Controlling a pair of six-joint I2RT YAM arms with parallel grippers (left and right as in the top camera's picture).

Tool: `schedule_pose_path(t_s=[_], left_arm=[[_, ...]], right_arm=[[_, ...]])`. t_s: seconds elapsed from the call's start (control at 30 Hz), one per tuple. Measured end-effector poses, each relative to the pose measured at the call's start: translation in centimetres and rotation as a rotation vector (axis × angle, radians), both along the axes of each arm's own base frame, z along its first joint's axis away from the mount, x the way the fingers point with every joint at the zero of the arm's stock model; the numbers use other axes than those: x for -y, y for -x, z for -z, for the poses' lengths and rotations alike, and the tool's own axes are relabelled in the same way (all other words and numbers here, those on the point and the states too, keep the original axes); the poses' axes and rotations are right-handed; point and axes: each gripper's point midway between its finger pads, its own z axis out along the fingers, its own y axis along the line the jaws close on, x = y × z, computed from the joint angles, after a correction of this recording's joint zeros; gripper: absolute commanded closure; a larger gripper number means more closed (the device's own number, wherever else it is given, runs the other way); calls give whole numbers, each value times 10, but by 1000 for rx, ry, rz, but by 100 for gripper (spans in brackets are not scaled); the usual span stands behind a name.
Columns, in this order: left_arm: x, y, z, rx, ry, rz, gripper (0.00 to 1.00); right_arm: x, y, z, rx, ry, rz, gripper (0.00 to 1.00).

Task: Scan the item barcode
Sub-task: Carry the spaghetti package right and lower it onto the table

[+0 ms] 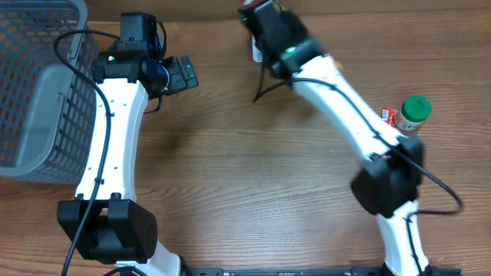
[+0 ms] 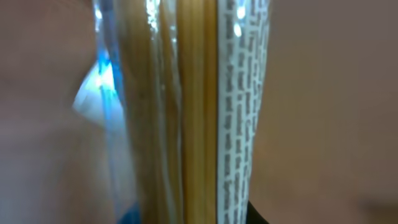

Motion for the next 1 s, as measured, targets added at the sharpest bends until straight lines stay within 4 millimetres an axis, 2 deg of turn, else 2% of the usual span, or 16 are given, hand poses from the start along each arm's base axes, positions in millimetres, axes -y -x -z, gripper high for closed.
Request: schedule_pose_path(t_s=[0.03,0.07,0.13,0.2,0.4,0.5,0.6,0.67,0.77,0.83,1.0], left_arm=[[0,0,0,0,0,0,1],[0,0,0,0,0,0,0],[0,0,0,0,0,0,0],[0,0,0,0,0,0,0],[0,0,0,0,1,0,0],[0,0,0,0,0,0,1],[0,0,0,0,0,0,0],[0,0,0,0,0,0,1],[0,0,0,0,0,0,1],[0,0,0,0,0,0,1],[0,0,0,0,0,0,0]], right_arm=[[13,17,4,-85,-48,35,97],[19,25,8,-134,-69,53,96],[40,51,28,-300,-124,122,96],[54,70,50,-431,-172,188,96],[82,108,120,-689,-219,341,88],[85,114,149,-728,-247,403,87],[87,115,159,-733,-280,452,82],[92,114,162,-731,-299,492,70],[100,111,163,-724,-319,531,35],[106,113,162,-730,-318,552,32],[116,122,162,-757,-292,589,32]])
